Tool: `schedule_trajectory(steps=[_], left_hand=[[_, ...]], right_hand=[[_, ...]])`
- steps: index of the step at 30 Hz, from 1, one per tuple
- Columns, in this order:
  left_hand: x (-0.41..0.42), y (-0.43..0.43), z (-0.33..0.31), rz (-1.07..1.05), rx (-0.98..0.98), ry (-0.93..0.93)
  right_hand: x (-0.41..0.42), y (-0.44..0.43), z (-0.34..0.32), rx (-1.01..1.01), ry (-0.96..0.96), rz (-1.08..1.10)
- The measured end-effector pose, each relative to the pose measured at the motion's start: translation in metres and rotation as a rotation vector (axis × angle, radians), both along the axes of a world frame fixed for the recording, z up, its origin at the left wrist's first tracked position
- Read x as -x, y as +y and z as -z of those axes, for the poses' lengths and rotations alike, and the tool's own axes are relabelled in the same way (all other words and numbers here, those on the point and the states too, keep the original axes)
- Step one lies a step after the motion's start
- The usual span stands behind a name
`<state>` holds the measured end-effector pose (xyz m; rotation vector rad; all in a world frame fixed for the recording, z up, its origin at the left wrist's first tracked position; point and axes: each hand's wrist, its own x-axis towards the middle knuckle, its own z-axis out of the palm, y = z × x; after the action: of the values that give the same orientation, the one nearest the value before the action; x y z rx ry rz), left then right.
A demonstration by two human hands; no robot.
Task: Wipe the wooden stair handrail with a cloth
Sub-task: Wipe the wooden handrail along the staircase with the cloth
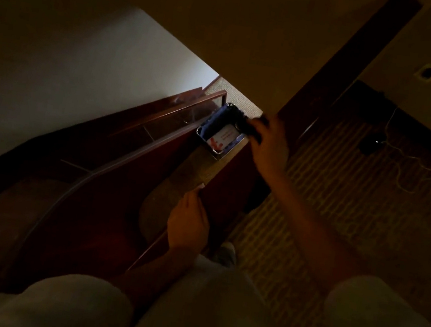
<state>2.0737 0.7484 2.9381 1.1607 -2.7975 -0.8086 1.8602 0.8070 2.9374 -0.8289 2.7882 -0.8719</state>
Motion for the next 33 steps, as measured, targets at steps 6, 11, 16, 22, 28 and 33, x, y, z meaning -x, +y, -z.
schedule_trajectory(steps=[6, 11, 16, 22, 28, 33], left_hand=[[0.000, 0.000, -0.002, -0.052, -0.036, -0.100], [0.000, -0.003, -0.004, 0.004, -0.042, -0.090], [0.000, 0.001, -0.010, -0.021, -0.114, -0.079], [0.000, -0.004, -0.009, 0.001, -0.150, -0.127], [0.000, -0.003, -0.006, -0.029, -0.113, -0.083], [0.002, -0.002, 0.005, -0.046, -0.059, -0.145]], right_hand=[[-0.077, 0.004, -0.001, 0.480, -0.204, 0.884], [-0.238, 0.000, 0.003, 0.543, -0.777, 0.788], [-0.142, 0.001, -0.007, 0.895, -0.653, 1.061], [-0.195, 0.000, -0.002, 1.029, -0.701, 1.012], [-0.217, 0.007, 0.010, 1.080, -0.848, 1.030], [-0.110, 0.010, 0.002, 1.222, -0.723, 1.080]])
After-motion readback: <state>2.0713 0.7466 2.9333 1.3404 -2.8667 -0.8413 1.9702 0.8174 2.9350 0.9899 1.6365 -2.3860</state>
